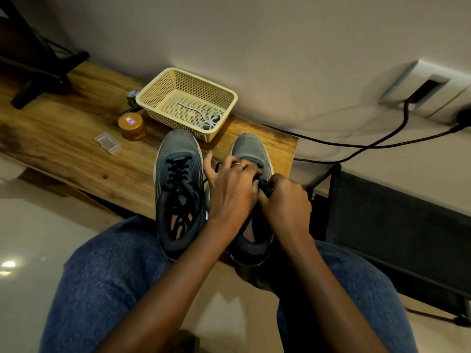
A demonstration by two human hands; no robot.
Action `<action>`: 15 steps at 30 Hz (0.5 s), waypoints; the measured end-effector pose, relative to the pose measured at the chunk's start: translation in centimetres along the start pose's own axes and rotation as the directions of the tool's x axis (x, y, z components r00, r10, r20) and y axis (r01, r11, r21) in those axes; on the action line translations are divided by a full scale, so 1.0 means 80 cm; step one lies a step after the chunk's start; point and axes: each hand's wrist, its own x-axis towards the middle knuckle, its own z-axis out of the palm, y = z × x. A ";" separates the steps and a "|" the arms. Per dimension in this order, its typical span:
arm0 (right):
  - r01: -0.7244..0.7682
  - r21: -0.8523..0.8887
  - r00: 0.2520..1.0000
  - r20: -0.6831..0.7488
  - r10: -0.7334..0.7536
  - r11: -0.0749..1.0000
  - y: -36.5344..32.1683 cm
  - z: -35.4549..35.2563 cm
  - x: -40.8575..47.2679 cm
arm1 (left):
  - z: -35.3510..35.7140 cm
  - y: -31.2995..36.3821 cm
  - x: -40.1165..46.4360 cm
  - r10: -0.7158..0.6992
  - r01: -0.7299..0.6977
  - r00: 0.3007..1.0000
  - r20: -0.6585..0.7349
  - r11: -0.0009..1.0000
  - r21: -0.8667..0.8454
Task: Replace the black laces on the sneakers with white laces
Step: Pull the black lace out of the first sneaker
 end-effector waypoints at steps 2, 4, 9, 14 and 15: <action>0.009 -0.005 1.000 -0.003 -0.009 1.000 0.000 0.001 0.000 | -0.002 -0.002 0.000 0.026 -0.026 0.999 0.026 0.999 0.025; 0.011 -0.015 1.000 0.000 -0.011 1.000 0.000 0.001 0.001 | -0.004 -0.003 0.000 0.041 -0.042 0.999 0.025 0.998 0.048; -0.021 -0.020 1.000 0.004 0.021 1.000 0.001 0.000 0.001 | 0.002 -0.001 -0.002 0.016 -0.012 0.997 -0.070 0.998 0.057; -0.048 -0.011 0.999 -0.003 0.048 0.999 0.001 0.001 0.001 | 0.000 -0.001 -0.002 -0.091 0.096 0.991 -0.100 0.994 0.054; -0.044 -0.014 0.999 -0.002 0.044 0.999 0.001 0.001 0.001 | 0.001 -0.001 -0.002 -0.087 0.092 0.992 -0.092 0.994 0.056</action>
